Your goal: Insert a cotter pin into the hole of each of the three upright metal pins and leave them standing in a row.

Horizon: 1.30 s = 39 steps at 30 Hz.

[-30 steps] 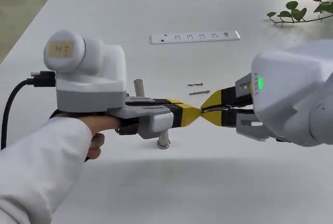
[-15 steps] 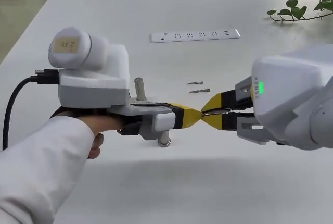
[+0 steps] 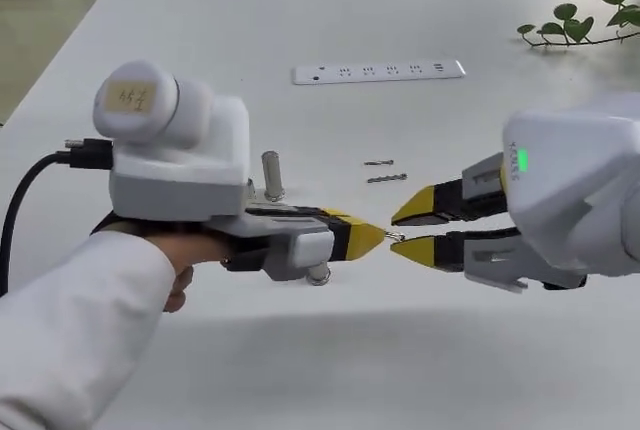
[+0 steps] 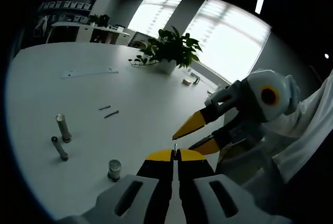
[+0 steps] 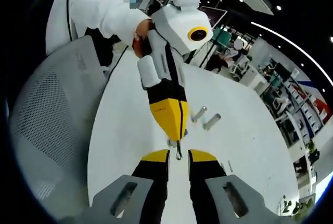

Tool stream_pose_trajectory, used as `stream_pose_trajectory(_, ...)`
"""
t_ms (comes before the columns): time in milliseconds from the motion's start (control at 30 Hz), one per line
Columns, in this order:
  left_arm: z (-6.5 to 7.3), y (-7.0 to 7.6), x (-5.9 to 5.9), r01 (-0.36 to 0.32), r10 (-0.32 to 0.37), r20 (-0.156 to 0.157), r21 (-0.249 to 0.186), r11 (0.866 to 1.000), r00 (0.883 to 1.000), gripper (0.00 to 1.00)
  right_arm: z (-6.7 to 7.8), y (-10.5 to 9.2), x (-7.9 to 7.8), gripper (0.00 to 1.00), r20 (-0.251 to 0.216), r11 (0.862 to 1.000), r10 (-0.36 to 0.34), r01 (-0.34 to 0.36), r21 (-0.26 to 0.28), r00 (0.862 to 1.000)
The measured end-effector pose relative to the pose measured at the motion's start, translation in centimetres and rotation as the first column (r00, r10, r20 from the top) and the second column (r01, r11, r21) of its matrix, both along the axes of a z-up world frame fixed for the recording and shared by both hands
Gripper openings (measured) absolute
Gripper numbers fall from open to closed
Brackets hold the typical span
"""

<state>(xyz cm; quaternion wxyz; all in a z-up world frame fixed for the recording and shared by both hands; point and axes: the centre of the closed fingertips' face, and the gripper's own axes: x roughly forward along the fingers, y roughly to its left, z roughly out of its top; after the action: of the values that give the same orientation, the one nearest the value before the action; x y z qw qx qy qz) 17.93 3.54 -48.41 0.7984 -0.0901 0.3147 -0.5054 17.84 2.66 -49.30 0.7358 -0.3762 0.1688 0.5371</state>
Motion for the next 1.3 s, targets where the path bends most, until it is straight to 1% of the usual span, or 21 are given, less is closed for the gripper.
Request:
stream_pose_trajectory(33, -0.1, 0.2, 0.1, 0.004, -0.004, 0.028, 0.027, 1.0, 1.0, 0.0, -0.1, -0.1, 0.0, 0.1, -0.018, 1.0, -0.002, 0.002, 0.012, 1.0)
stream_pose_trajectory(67, -0.2, 0.3, 0.1, 0.003, -0.004, 0.033, 0.041, 0.999, 0.999, 0.0, -0.2, -0.2, -0.2, 0.1, -0.038, 1.0, -0.008, 0.009, 0.017, 0.999)
stream_pose_trajectory(167, -0.3, 0.6, -0.1, 0.009, -0.011, 0.04, 0.052, 0.999, 0.999, 0.0, -0.6, -0.6, -0.2, 0.11, -0.104, 0.999, -0.034, 0.039, 0.038, 0.994)
stream_pose_trajectory(200, -0.3, 0.6, -0.1, 0.014, -0.017, 0.046, 0.059, 0.998, 0.999, 0.0, -0.6, -0.8, 0.0, 0.11, -0.122, 0.997, -0.044, 0.052, 0.061, 0.992)
stream_pose_trajectory(233, -0.4, 0.8, -0.2, 0.022, -0.026, 0.06, 0.069, 0.997, 0.998, 0.0, -0.8, -0.9, 0.0, 0.12, -0.159, 0.994, -0.056, 0.069, 0.08, 0.986)
stream_pose_trajectory(333, -0.2, 0.9, -0.4, 0.044, -0.051, 0.096, 0.083, 0.996, 0.994, 0.0, -1.0, -1.1, -0.2, 0.14, -0.228, 0.989, -0.069, 0.096, 0.111, 0.971)
stream_pose_trajectory(367, -0.1, 0.9, -0.5, 0.054, -0.064, 0.112, 0.086, 0.995, 0.992, 0.0, -1.0, -0.9, -0.3, 0.14, -0.262, 0.984, -0.073, 0.112, 0.139, 0.962)
stream_pose_trajectory(400, 0.0, 0.9, -0.5, 0.061, -0.071, 0.122, 0.088, 0.994, 0.99, 0.0, -1.0, -0.9, -0.5, 0.14, -0.286, 0.982, -0.074, 0.12, 0.148, 0.955)
stream_pose_trajectory(467, 0.2, 0.8, -0.7, 0.09, -0.105, 0.162, 0.096, 0.991, 0.981, 0.0, -0.9, -0.7, -0.7, 0.13, -0.326, 0.974, -0.073, 0.138, 0.182, 0.943)
stream_pose_trajectory(500, 0.4, 0.8, -0.8, 0.095, -0.111, 0.175, 0.093, 0.991, 0.978, 0.0, -0.8, -0.6, -0.9, 0.13, -0.357, 0.969, -0.073, 0.151, 0.196, 0.931)
stream_pose_trajectory(533, 0.5, 0.7, -0.9, 0.112, -0.128, 0.192, 0.092, 0.989, 0.973, 0.0, -0.7, -0.5, -0.8, 0.12, -0.361, 0.966, -0.073, 0.156, 0.205, 0.93)
stream_pose_trajectory(567, 0.6, 0.7, -1.0, 0.122, -0.14, 0.207, 0.096, 0.988, 0.968, 0.0, -0.6, -0.3, -1.0, 0.12, -0.382, 0.962, -0.065, 0.159, 0.221, 0.922)
stream_pose_trajectory(600, 0.7, 0.6, -1.1, 0.134, -0.154, 0.224, 0.103, 0.986, 0.962, 0.0, -0.5, -0.2, -1.2, 0.12, -0.391, 0.961, -0.06, 0.159, 0.228, 0.918)
stream_pose_trajectory(667, 0.9, 0.5, -1.5, 0.176, -0.203, 0.273, 0.12, 0.977, 0.94, 0.0, -0.3, 0.1, -1.6, 0.11, -0.427, 0.954, -0.043, 0.164, 0.251, 0.903)
stream_pose_trajectory(800, 1.2, 0.2, -2.0, 0.209, -0.238, 0.307, 0.124, 0.97, 0.922, 0.0, -0.3, 0.4, -2.1, 0.11, -0.445, 0.952, -0.032, 0.163, 0.26, 0.895)
stream_pose_trajectory(900, 1.3, 0.1, -2.3, 0.23, -0.258, 0.314, 0.124, 0.965, 0.914, 0.0, -0.3, 0.6, -2.4, 0.09, -0.445, 0.954, -0.023, 0.152, 0.257, 0.895)
stream_pose_trajectory(933, 1.3, 0.1, -2.4, 0.237, -0.268, 0.325, 0.132, 0.963, 0.907, 0.0, -0.3, 0.7, -2.4, 0.09, -0.445, 0.954, -0.021, 0.15, 0.258, 0.895)
stream_pose_trajectory(1000, 1.2, 0.0, -2.6, 0.251, -0.285, 0.332, 0.142, 0.957, 0.899, 0.0, -0.3, 0.8, -2.6, 0.07, -0.448, 0.955, -0.014, 0.145, 0.26, 0.894)
stream_pose_trajectory(1100, 1.4, -0.2, -2.9, 0.275, -0.306, 0.341, 0.136, 0.952, 0.889, 0.0, -0.3, 0.9, -2.9, 0.05, -0.446, 0.959, -0.003, 0.129, 0.253, 0.895)
stream_pose_trajectory(1233, 1.5, -0.3, -3.1, 0.291, -0.325, 0.36, 0.147, 0.946, 0.875, 0.0, -0.4, 1.0, -3.2, 0.0, -0.448, 0.961, 0.012, 0.113, 0.251, 0.894)
stream_pose_trajectory(1300, 1.4, -0.2, -3.2, 0.3, -0.337, 0.366, 0.155, 0.941, 0.868, 0.0, -0.4, 1.1, -3.3, 0.0, -0.449, 0.962, 0.016, 0.109, 0.25, 0.894)
